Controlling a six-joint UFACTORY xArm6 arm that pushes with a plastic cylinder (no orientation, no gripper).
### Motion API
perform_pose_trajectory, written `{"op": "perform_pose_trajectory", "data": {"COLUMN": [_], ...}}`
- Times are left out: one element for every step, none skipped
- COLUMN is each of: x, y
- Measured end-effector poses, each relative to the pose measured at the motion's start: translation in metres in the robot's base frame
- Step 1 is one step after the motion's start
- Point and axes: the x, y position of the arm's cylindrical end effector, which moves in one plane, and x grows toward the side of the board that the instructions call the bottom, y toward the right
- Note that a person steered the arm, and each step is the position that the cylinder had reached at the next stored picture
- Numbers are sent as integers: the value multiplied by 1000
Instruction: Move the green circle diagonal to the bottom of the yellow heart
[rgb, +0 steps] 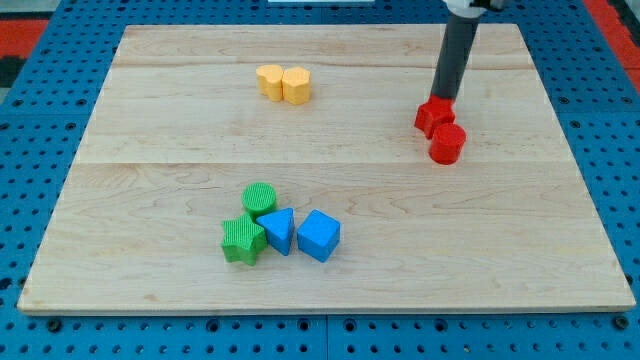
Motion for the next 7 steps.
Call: {"op": "perform_pose_trajectory", "data": {"x": [18,13,70,152,191,211,234], "y": [2,50,105,101,64,-4,-71]}}
